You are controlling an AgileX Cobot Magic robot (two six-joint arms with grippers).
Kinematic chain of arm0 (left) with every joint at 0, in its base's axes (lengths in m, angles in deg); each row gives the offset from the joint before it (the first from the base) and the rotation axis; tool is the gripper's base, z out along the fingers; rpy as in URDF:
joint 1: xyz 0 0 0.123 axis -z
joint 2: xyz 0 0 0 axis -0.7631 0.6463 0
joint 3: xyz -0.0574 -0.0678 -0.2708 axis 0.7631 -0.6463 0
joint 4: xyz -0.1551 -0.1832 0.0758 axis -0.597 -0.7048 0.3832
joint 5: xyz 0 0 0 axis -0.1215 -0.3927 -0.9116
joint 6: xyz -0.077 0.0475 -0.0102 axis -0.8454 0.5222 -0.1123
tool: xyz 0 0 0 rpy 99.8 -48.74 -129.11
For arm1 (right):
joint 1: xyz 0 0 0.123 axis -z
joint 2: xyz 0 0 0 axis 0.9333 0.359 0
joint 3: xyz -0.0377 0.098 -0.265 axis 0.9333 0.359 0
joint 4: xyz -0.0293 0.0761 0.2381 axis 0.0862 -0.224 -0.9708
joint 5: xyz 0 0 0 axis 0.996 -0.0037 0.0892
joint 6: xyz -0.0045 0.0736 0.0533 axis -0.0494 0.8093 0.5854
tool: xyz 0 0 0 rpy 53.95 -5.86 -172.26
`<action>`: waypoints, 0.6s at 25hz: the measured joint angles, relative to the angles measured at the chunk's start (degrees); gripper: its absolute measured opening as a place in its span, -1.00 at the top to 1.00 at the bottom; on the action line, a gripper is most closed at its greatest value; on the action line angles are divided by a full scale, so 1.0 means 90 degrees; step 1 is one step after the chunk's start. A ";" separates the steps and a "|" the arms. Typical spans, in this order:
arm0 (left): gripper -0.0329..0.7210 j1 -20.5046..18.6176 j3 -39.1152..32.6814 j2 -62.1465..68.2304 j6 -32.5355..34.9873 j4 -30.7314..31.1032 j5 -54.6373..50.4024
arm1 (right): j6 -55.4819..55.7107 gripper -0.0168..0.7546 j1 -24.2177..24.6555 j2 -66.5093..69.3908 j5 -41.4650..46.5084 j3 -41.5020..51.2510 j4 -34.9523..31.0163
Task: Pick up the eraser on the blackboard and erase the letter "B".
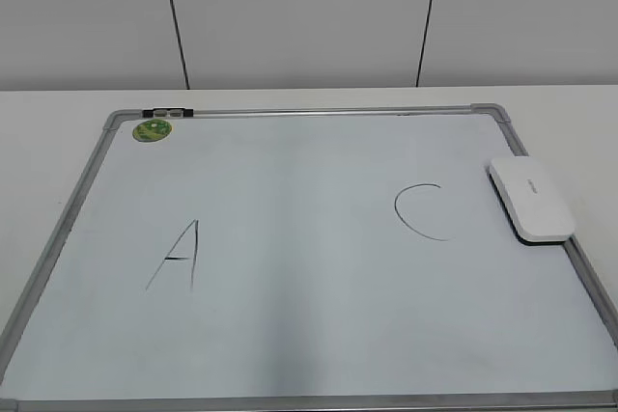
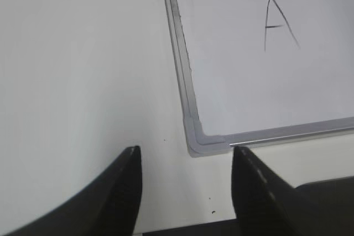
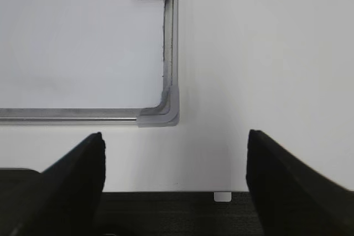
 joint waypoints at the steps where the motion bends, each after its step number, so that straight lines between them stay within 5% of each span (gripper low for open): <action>1: -0.12 0.0000 0.0000 -0.0156 0.0000 0.0000 0.0000 | 0.0000 -0.58 0.0129 -0.0011 0.0000 0.0000 0.0000; 15: -0.12 0.0103 0.0000 -0.1288 -0.0003 0.0015 -0.0053 | 0.0000 -0.57 0.0461 -0.1258 -0.0004 0.0010 0.0000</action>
